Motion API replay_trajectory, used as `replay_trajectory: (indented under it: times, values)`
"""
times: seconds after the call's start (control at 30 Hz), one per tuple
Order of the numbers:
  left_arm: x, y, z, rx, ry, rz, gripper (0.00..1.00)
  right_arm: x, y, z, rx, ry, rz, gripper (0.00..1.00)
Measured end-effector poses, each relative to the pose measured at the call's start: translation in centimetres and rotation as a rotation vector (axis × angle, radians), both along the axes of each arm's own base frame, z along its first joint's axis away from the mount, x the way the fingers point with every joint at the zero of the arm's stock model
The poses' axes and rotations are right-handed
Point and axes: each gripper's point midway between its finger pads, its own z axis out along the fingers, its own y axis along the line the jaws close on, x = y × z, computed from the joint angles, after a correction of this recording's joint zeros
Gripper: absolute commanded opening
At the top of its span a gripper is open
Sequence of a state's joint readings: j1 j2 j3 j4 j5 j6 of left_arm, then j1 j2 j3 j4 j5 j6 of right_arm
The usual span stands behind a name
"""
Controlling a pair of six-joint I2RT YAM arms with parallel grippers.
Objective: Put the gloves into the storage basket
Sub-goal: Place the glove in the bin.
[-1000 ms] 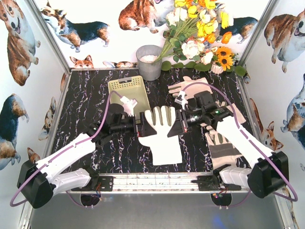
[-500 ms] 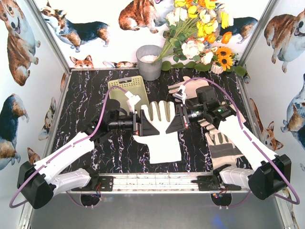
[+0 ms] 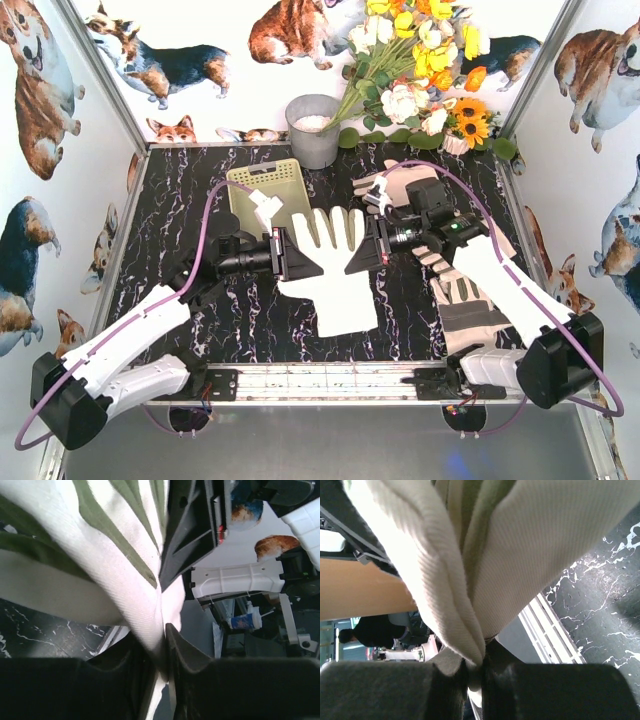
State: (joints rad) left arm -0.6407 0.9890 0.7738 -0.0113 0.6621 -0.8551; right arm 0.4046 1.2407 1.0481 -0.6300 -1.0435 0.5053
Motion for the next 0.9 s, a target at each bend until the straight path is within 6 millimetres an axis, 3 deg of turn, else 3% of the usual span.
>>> replay_trajectory:
  times: [0.07, 0.17, 0.37, 0.63, 0.9]
  values:
    - [0.4, 0.2, -0.4, 0.018, -0.001, 0.028, 0.0, 0.0, 0.2, 0.3, 0.002, -0.006, 0.003, 0.0]
    - [1.3, 0.7, -1.2, 0.07, 0.0, 0.086, 0.0, 0.4, 0.5, 0.7, -0.015, -0.031, -0.009, 0.0]
    - [3.7, 2.2, -0.8, 0.223, -0.03, 0.223, 0.0, 2.5, 2.0, 0.7, -0.102, -0.055, -0.086, 0.0]
    - [8.6, 5.1, -2.5, 0.495, -0.017, 0.39, 0.0, 7.6, 4.8, -1.2, -0.238, -0.026, -0.223, 0.0]
    - [14.7, 10.8, -3.6, 0.648, 0.06, 0.528, 0.0, 14.4, 10.4, -2.7, -0.277, -0.059, -0.274, 0.0]
